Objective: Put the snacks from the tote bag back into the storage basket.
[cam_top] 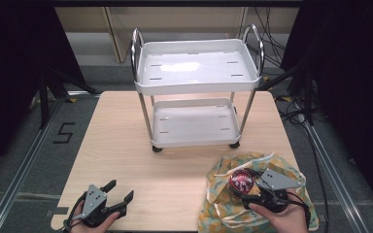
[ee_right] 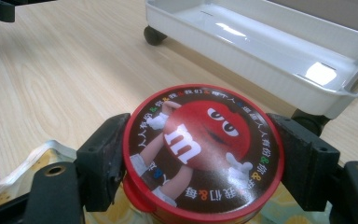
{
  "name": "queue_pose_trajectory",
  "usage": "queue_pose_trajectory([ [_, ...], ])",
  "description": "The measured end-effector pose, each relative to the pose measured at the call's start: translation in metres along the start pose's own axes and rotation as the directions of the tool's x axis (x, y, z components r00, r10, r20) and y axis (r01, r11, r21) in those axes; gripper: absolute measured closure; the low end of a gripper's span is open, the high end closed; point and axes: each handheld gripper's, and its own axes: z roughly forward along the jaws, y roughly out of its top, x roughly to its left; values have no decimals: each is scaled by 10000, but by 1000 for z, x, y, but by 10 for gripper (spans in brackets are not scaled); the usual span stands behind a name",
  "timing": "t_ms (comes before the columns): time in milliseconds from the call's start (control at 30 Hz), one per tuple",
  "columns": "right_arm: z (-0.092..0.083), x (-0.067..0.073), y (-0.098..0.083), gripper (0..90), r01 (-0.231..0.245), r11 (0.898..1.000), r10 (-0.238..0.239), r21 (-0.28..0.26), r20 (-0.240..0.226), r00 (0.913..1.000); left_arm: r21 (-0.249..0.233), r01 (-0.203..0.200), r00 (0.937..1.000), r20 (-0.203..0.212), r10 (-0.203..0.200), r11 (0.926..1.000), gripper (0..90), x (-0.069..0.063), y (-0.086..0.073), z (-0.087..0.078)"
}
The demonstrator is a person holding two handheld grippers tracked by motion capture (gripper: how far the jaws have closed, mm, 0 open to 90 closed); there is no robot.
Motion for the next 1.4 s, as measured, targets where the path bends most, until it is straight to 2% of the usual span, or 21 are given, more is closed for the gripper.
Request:
queue_pose_trajectory([
  [67,1,-1,1,267,122,9999,-124,-116,-142,9998,-7,-41,10000,4,41,10000,272,0,0,0],
  [100,1,-1,1,267,138,9999,-138,-66,-19,9999,19,-68,10000,-5,68,10000,272,1,0,0],
  [200,0,0,2,267,21,10000,-21,-6,42,10000,24,-78,10000,-3,78,10000,272,1,0,0],
  [233,-1,1,2,267,-148,9999,147,25,36,9999,-20,-40,10000,-3,40,10000,272,0,0,0],
  [267,0,0,3,267,49,10000,-49,-63,-8,10000,-3,-53,10000,-10,53,10000,272,0,0,0],
  [400,1,3,4,267,-270,9996,270,-87,88,9996,-5,-47,10000,-4,47,10000,272,1,0,0],
  [433,1,0,5,267,37,10000,-37,-72,22,10000,-17,-33,10000,-7,33,10000,272,0,0,0],
  [500,2,1,6,267,31,10000,-31,-41,23,10000,-19,-24,10000,-8,24,10000,273,0,0,0],
  [633,2,1,7,267,-37,10000,37,-62,43,10000,-18,13,10000,-38,-13,10000,272,0,0,0],
  [667,2,2,7,267,-254,9997,254,-42,44,9997,-10,-43,10000,-9,43,10000,272,1,0,0],
  [900,4,1,9,267,74,9999,-73,-72,99,9999,1,-9,10000,-54,9,10000,272,0,0,-1],
  [933,5,2,9,267,-41,9999,42,-161,83,10000,1,-5,10000,-54,5,10000,272,0,0,-1],
  [967,4,1,10,267,45,10000,-45,2,49,10000,7,-21,10000,-56,21,10000,272,0,0,-1],
  [1100,5,1,12,267,150,9999,-150,-34,-1,9999,-3,-1,10000,-52,1,10000,272,0,0,-1],
  [1133,5,2,12,267,26,10000,-26,8,30,10000,0,4,10000,-53,-4,10000,272,0,0,-1],
  [1233,7,2,14,267,135,9999,-136,-62,-45,9999,15,-25,10000,-52,25,10000,273,0,0,-1],
  [1267,7,1,14,267,334,9994,-334,-65,-14,9994,19,-33,10000,-74,33,10000,272,0,0,-1],
  [1300,7,3,14,267,78,10000,-79,-49,-36,10000,26,-25,10000,-75,26,10000,272,0,0,-1],
  [1400,7,2,16,267,115,9999,-115,-5,34,9999,15,-27,10000,-54,27,10000,272,0,0,-1],
])
